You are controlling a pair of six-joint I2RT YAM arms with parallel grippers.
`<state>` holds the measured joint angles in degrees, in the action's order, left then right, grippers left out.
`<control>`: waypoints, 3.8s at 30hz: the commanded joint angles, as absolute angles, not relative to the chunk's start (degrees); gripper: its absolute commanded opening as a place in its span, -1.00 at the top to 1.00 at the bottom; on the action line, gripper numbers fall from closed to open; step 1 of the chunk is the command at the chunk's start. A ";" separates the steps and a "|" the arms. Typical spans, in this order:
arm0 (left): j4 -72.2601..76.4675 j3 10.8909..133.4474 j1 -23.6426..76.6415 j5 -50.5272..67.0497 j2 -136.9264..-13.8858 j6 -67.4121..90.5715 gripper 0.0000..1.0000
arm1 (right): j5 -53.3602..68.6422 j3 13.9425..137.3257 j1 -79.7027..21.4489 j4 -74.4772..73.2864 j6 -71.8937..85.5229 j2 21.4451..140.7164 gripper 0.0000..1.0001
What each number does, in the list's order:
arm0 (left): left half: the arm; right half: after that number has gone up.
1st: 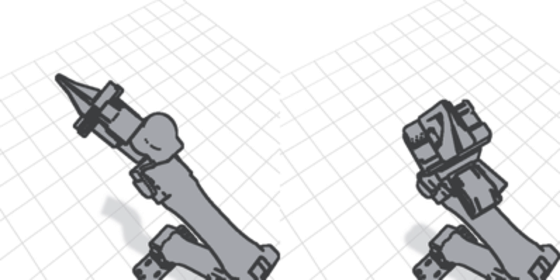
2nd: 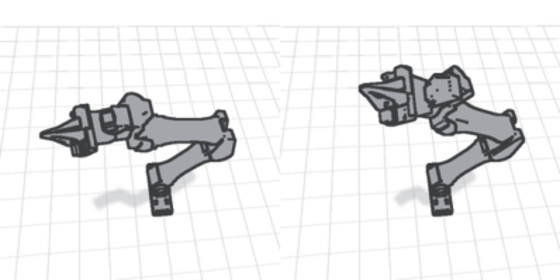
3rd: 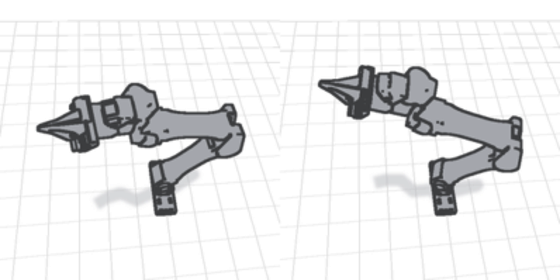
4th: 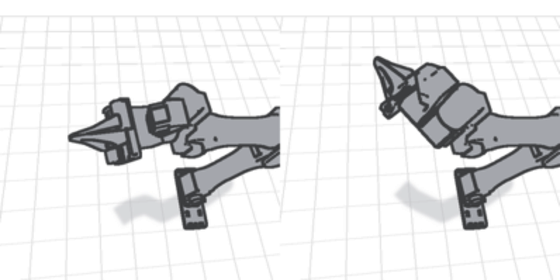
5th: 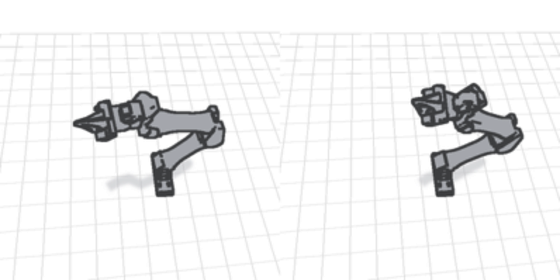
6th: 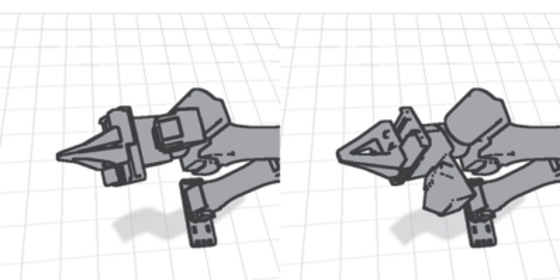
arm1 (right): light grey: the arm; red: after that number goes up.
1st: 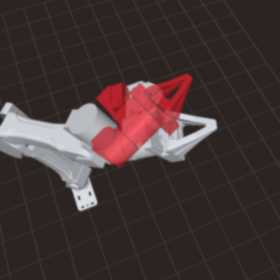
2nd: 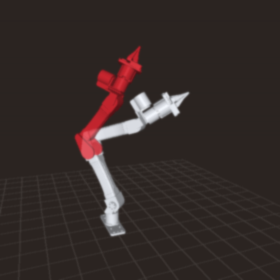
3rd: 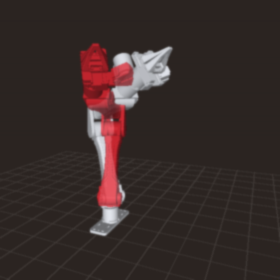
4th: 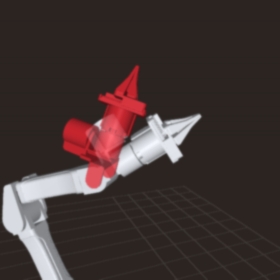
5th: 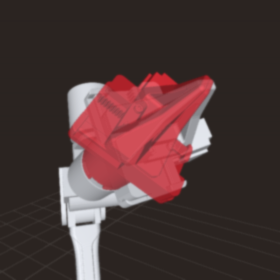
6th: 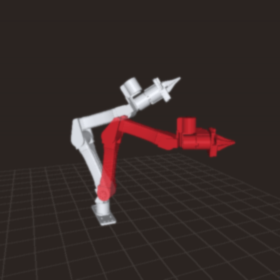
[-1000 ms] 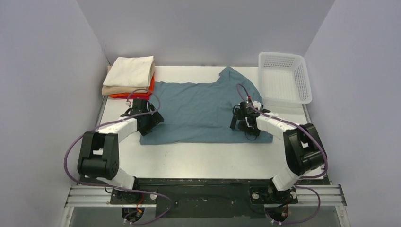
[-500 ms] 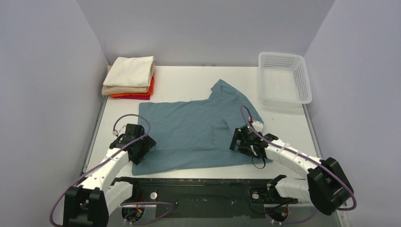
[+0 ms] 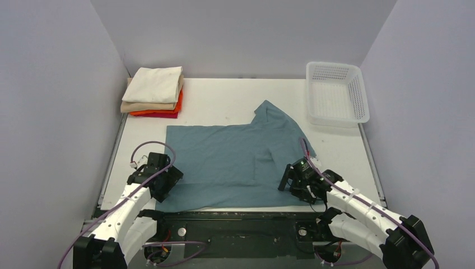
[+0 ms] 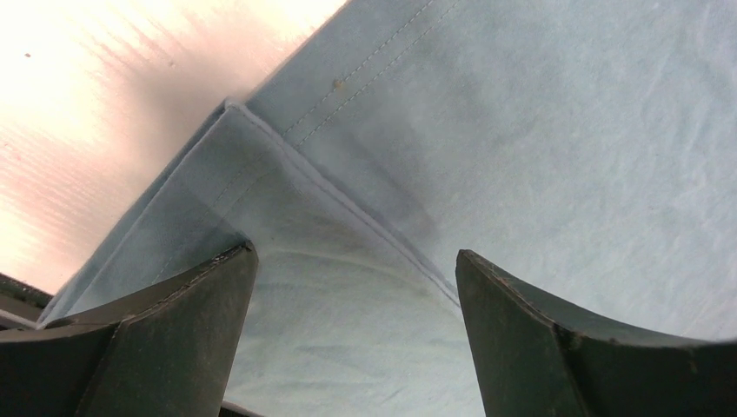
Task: Fold and stack the t-shirts
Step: Fold the flattened tshirt in 1/3 of the way, then grab the side of the flattened tshirt furthest away from the robot with both arms
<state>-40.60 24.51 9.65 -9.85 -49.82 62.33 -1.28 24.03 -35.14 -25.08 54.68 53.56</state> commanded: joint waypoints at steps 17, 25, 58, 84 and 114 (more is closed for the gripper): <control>-30.79 51.96 7.48 -10.65 -66.01 50.82 -0.93 | -0.80 70.29 -21.23 -22.71 39.10 86.35 -1.00; -24.98 60.61 1.09 -9.20 -83.73 47.28 -0.93 | 6.53 100.56 -17.49 -22.40 37.17 117.98 -1.00; -23.64 79.76 0.40 -11.78 -105.78 36.84 -0.94 | 1.31 105.29 -9.40 -21.83 31.85 126.09 -0.98; -25.83 88.32 0.31 -10.19 -120.15 34.80 -0.59 | -11.76 128.97 -9.08 -26.28 28.55 143.84 -0.97; -25.00 82.92 0.88 -9.55 -116.87 32.92 1.00 | 0.63 124.77 -9.99 -30.01 26.38 144.65 -0.22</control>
